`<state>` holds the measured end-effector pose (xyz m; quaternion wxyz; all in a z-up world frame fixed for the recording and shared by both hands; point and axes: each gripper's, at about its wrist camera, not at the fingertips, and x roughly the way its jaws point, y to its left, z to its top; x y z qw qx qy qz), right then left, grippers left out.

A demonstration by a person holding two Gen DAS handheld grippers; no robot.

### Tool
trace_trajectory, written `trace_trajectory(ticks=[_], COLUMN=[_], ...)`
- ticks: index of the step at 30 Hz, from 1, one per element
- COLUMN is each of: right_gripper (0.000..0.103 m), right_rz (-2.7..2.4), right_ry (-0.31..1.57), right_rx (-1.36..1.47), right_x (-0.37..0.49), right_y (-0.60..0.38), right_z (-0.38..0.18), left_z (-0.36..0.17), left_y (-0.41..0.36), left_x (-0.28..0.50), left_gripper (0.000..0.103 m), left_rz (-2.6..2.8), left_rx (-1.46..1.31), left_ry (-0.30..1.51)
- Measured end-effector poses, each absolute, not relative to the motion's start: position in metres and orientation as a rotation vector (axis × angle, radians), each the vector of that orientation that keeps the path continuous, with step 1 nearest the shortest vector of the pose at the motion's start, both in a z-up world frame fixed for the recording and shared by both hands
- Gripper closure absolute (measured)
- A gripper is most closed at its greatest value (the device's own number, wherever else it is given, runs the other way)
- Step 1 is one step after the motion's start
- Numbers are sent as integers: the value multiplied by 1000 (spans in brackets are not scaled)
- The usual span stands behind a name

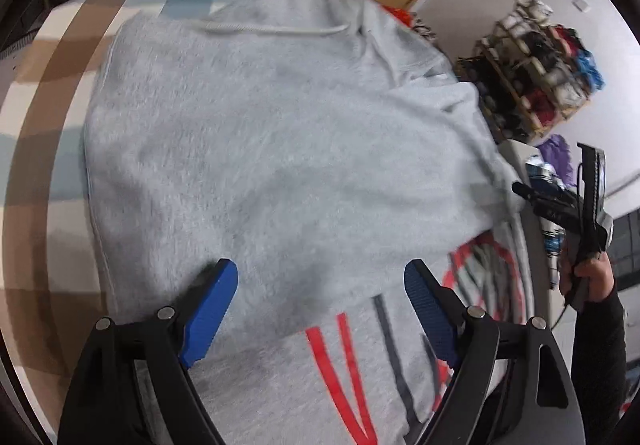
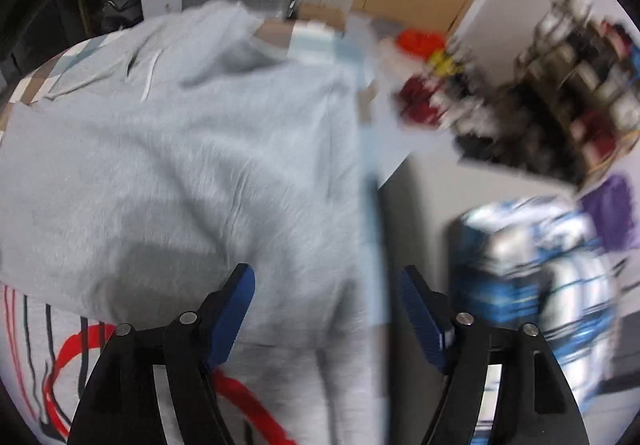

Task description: Fold large clothes

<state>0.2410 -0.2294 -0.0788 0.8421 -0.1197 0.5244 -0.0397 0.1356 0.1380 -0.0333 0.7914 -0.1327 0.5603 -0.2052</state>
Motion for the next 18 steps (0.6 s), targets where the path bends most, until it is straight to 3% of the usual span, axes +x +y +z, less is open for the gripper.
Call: trace_trajectory(ticks=[2,5,6,11,14,15,18], right_gripper=[28,14,13,8,6,0,0], right_rz=[-45,74,111,128,89,89,115], right_ry=[1075,1039,1039,1139,1230,1210,1193], right_rx=[-161,-65,-52,-85,-151,-143,-136], right_x=[240,246,251,275,281,277,272], right_y=[-227,-206,-196,-161,-157,-159,-164], right_z=[-61,-48,-50,-97,-138,-147,-146], left_z=[-19,-9,-14,-77,-83,-84,-83], left_y=[136,131,129,122,115,112,99], left_x=[138,150,157,181,175,174,176], left_gripper=[21,21,21,22,16,16,16], left_rz=[-470,-457,-434,-350,-383,-380,-348], left_rx=[-279,-278,-287,-317,-270,-242,-164], left_ry=[1168,1110,1111,1292,1232,1226,1252])
